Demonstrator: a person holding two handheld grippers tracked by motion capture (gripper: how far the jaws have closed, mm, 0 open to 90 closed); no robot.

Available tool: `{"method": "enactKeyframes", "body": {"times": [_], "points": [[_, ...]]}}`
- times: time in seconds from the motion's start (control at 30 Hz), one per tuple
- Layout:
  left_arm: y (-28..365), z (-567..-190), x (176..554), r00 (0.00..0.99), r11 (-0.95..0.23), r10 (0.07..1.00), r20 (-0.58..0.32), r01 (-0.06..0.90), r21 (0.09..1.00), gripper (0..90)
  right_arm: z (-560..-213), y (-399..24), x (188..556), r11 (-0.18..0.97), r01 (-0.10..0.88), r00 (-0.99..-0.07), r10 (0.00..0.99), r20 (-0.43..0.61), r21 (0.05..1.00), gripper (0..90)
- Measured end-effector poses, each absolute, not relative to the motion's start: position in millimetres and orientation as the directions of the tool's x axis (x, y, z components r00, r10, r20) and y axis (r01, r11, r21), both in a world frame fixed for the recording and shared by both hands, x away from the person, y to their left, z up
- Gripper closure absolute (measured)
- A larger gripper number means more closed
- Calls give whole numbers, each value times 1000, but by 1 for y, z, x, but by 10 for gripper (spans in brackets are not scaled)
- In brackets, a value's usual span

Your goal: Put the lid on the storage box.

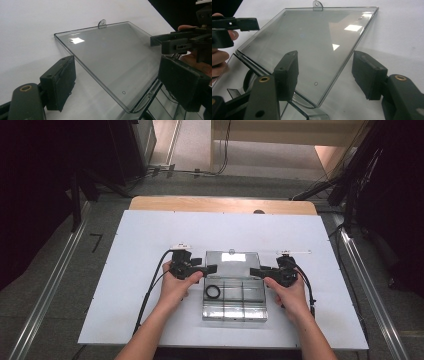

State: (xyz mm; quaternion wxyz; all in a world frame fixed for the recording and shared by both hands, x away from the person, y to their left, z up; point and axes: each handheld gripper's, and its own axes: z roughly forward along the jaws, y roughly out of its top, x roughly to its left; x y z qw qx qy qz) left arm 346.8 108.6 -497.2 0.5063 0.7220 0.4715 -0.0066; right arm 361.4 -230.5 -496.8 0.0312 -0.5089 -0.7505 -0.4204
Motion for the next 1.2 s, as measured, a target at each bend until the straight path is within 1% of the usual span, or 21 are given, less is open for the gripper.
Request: {"method": "enactKeyframes", "body": {"times": [0.2, 0.5, 0.7, 0.8, 0.9, 0.97, 1.2], "points": [[105, -500, 350, 533, -24, 672, -514, 710, 704, 146, -497, -231, 362, 124, 790, -479, 736, 478, 600, 379], [97, -508, 351, 503, -30, 691, -518, 737, 676, 152, -498, -232, 361, 121, 788, -480, 734, 480, 604, 381], [96, -511, 352, 488, -27, 698, -524, 749, 662, 190, -498, -232, 361, 117, 785, -482, 732, 482, 608, 383], [94, -511, 351, 491, -31, 703, -515, 744, 667, 199, -498, -232, 360, 116, 784, -480, 736, 477, 610, 401], [92, -510, 351, 489, -35, 709, -508, 745, 667, 224, -497, -233, 360, 117, 777, -484, 739, 468, 619, 424], [92, -510, 351, 484, -30, 710, -511, 746, 665, 255, -496, -234, 360, 112, 777, -483, 738, 472, 620, 428], [93, -510, 351, 494, -23, 695, -523, 742, 670, 310, -496, -235, 360, 105, 776, -485, 731, 481, 622, 437]]}}
